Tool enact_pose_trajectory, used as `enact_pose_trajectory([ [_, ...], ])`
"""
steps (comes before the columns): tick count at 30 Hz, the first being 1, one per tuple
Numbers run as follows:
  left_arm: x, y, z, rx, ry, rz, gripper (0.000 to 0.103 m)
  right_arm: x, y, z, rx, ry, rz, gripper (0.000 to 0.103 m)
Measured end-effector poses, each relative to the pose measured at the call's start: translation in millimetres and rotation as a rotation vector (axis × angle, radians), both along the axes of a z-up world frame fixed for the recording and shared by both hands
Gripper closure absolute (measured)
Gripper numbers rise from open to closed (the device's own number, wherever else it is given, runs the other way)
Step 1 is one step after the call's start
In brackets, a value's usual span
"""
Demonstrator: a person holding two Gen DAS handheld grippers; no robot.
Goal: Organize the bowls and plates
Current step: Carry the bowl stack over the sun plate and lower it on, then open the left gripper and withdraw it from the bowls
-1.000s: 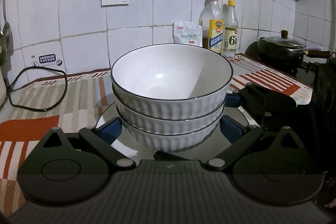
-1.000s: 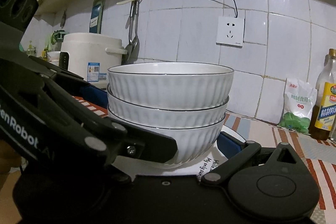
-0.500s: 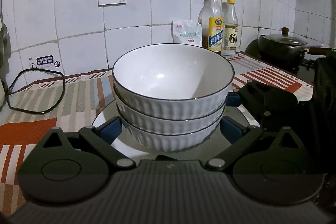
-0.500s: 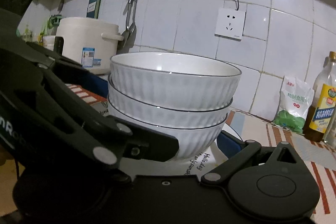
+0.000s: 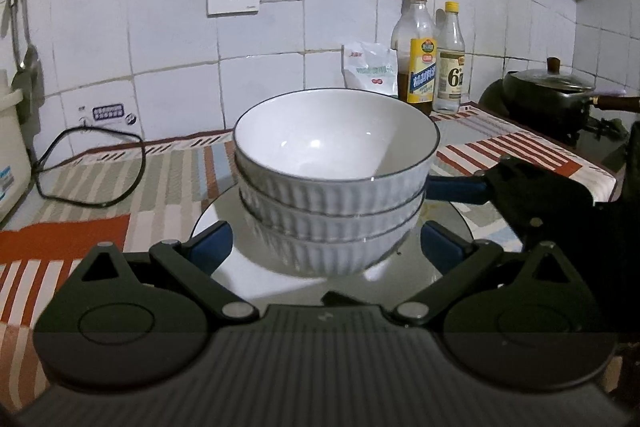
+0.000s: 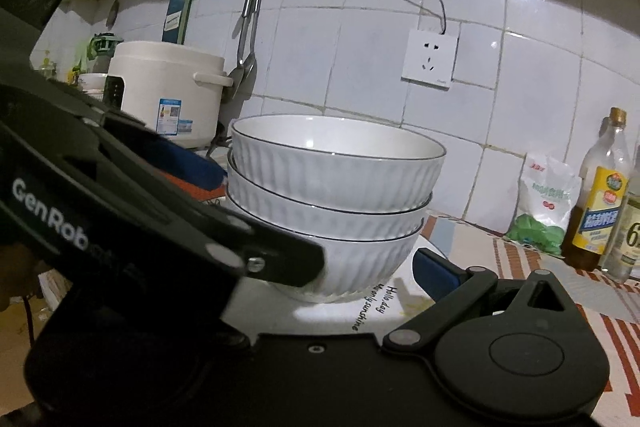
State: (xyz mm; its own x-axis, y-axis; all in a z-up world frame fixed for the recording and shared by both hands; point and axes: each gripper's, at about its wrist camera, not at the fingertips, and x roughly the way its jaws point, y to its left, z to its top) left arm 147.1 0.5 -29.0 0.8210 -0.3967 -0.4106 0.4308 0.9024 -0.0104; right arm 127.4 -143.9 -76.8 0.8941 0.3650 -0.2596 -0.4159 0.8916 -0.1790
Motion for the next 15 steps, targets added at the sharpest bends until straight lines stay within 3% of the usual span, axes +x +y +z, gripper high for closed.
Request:
enact_pose_trajectory([
  [8, -34.8, 7.3, 6.6, 0.023, -0.011, 0.050, 0.001, -34.8, -10.5, 4.9, 0.013, -0.014, -0.036, 0.000],
  [15, -80.7, 9.6, 26.6, 0.046, -0.067, 0.095, 0.000, -76.8, -24.0, 15.7, 0.022, -0.049, -0.058, 0.000],
])
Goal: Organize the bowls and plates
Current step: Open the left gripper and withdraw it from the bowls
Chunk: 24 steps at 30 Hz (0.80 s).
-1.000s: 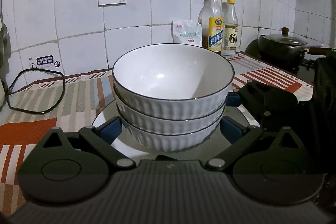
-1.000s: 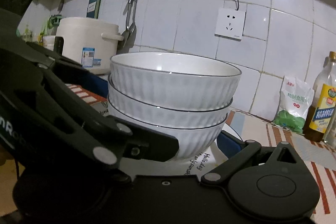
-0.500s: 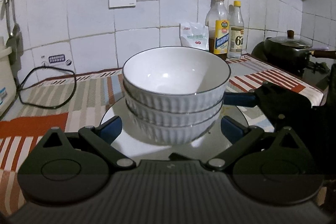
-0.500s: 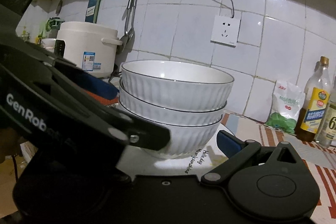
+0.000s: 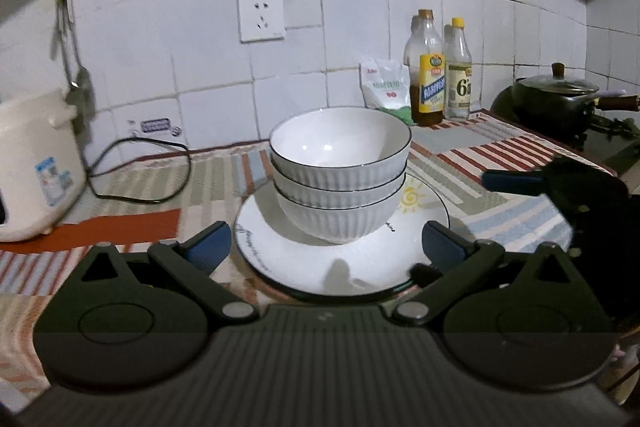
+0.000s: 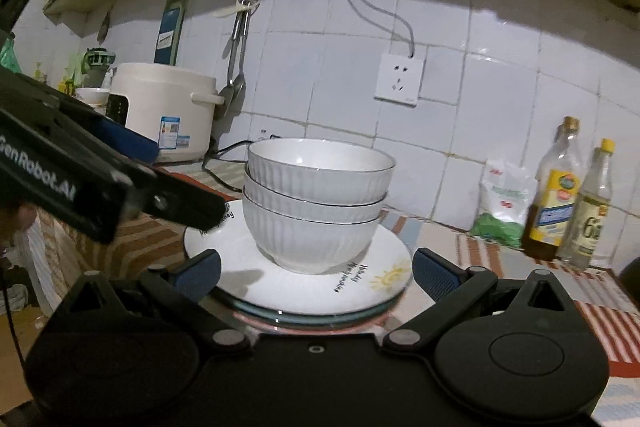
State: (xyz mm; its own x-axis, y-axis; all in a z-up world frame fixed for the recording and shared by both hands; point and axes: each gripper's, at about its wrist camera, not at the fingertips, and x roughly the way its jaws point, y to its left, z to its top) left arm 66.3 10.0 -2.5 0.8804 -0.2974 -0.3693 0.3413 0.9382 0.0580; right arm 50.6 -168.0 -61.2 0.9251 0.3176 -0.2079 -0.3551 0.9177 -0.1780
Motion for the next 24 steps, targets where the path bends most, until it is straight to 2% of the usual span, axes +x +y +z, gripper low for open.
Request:
enact_pose_trajectory([
  [4, -20.5, 1.8, 12.6, 0.008, -0.003, 0.051, 0.000, -23.2, -10.4, 11.9, 0.045, -0.002, -0.009, 0.000],
  [8, -37.6, 6.6, 23.2, -0.015, 0.004, 0.075, 0.000, -41.4, -27.1, 27.6, 0.152, 0.009, -0.026, 0.000],
  [13, -60.0, 6.7, 36.5, -0.018, -0.033, 0.216, 0.000, -60.0, -42.6, 50.1, 0.236, 0.034, -0.076, 0.000],
  [15, -66.8, 7.2, 41.9, -0.005, -0.030, 0.212, 0.000, -65.0, -45.8, 58.1, 0.257, 0.057, -0.107, 0.000],
  [17, -74.1, 7.1, 47.1, 0.007, -0.028, 0.203, 0.000, -71.4, -47.7, 65.4, 0.269, 0.078, -0.130, 0.000],
  [21, -93.0, 3.4, 51.8, 0.052, -0.104, 0.251, 0.000, -80.5, -44.3, 77.2, 0.243, 0.130, -0.169, 0.000],
  [24, -102.0, 4.9, 53.8, 0.021, -0.110, 0.255, 0.000, -93.7, -36.5, 80.3, 0.217, 0.099, -0.266, 0.000],
])
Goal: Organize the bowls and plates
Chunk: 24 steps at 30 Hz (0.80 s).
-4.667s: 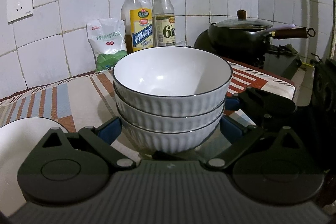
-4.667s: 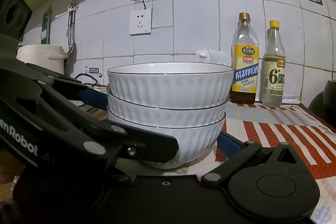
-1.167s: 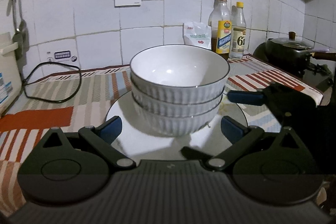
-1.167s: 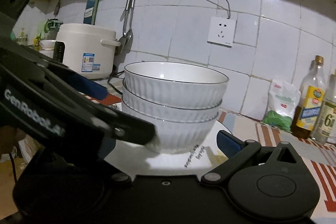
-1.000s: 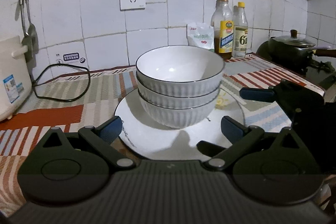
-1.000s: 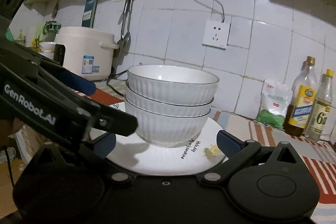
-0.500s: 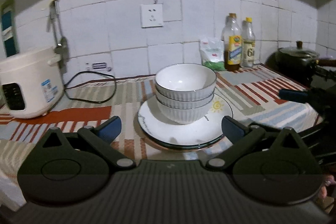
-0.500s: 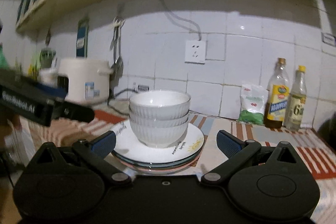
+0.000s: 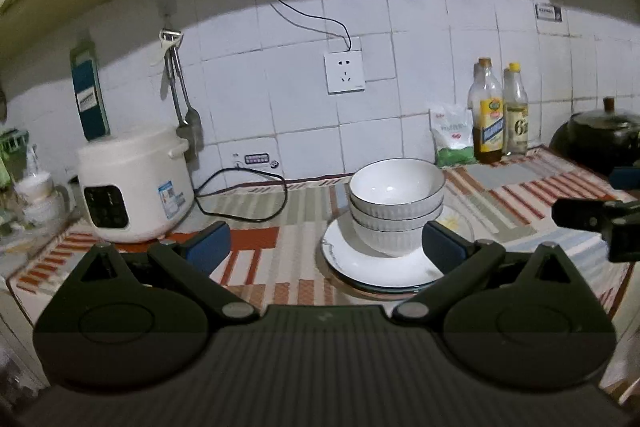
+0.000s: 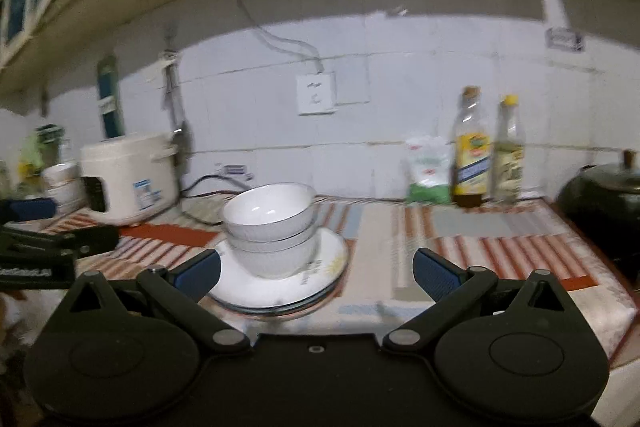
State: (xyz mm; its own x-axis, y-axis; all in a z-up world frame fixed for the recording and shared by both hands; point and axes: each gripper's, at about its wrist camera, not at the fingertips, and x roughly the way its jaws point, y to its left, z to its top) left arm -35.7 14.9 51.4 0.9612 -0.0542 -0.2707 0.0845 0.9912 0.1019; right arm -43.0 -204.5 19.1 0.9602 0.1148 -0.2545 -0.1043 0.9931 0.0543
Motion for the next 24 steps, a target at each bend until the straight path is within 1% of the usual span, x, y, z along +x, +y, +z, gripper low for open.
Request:
enact_pose_trajectory([
  [1, -2.2, 0.9, -0.4, -0.017, 0.001, -0.009, 0.000, -3.2, 2.6, 0.7, -0.008, 0.005, -0.025, 0.000],
  [3, -5.6, 1.6, -2.9, -0.032, -0.010, -0.007, 0.000, -8.9, 4.8, 1.9, 0.001, 0.015, -0.029, 0.000],
  [7, -8.4, -3.6, -12.1, -0.006, -0.019, 0.025, 0.000, -21.4, 8.5, 2.0, -0.005, 0.016, -0.042, 0.000],
  [9, -9.3, -4.9, -15.9, -0.006, -0.010, 0.004, 0.000, -26.9, 9.4, 1.3, -0.018, 0.009, -0.035, 0.000],
  [10, -10.1, -4.6, -17.8, -0.018, -0.008, -0.014, 0.000, -31.1, 9.5, 0.0, -0.019, -0.010, -0.037, 0.000],
  [13, -13.4, -3.6, -23.7, -0.060, 0.001, -0.056, 0.000, -42.3, 4.7, -5.3, 0.022, -0.070, -0.061, 0.000],
  [15, -13.2, -3.1, -27.4, -0.079, 0.010, -0.073, 0.000, -45.9, -0.2, -8.6, 0.051, -0.076, -0.067, 0.000],
  [16, -13.7, -3.5, -29.6, -0.083, 0.011, -0.081, 0.000, -46.9, -1.5, -10.0, 0.050, -0.072, -0.073, 0.000],
  [19, -14.7, -5.8, -35.3, -0.078, 0.008, -0.081, 0.000, -47.6, 0.8, -13.8, -0.008, -0.052, -0.109, 0.000],
  [24, -12.7, -6.4, -42.4, -0.098, 0.025, -0.084, 0.000, -51.9, 5.5, -14.3, -0.058, -0.054, -0.132, 0.000],
])
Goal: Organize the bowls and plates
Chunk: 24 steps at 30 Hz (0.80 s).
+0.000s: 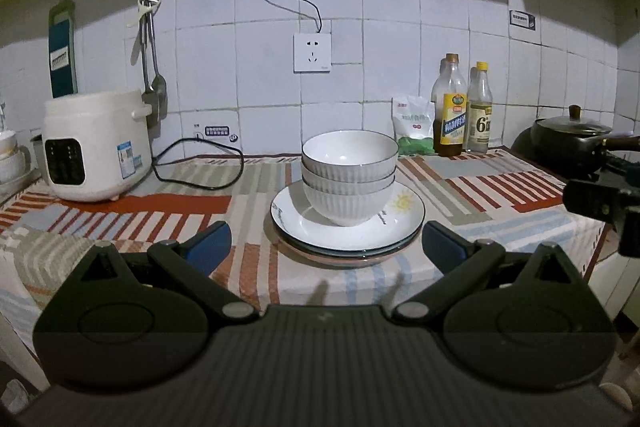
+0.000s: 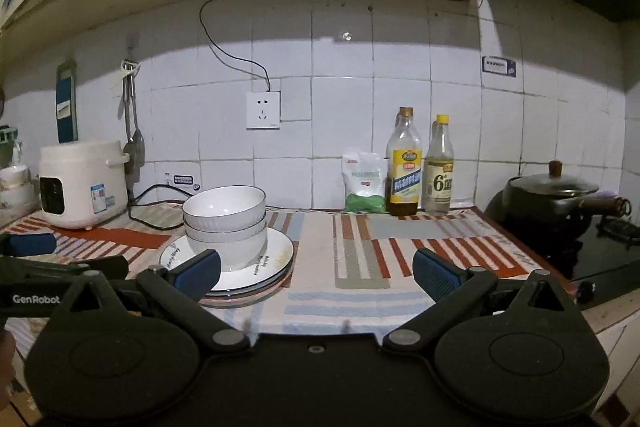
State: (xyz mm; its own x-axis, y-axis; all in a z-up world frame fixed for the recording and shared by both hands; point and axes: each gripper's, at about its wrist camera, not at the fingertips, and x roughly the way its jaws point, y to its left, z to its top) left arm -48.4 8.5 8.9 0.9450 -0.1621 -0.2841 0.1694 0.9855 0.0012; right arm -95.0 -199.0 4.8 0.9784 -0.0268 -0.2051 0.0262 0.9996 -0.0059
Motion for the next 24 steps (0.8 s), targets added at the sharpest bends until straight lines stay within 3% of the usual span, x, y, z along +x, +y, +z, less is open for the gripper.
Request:
enact_pose_trajectory([
  [13, 3.6, -7.9, -9.1, 0.059, 0.021, 0.028, 0.000, 5.9, 8.0, -8.8, -0.026, 0.077, -0.023, 0.000],
  [24, 5.5, -10.3, -11.3, 0.048, 0.043, 0.039, 0.000, 5.1, 11.4, -13.8, -0.043, 0.082, -0.042, 0.000],
])
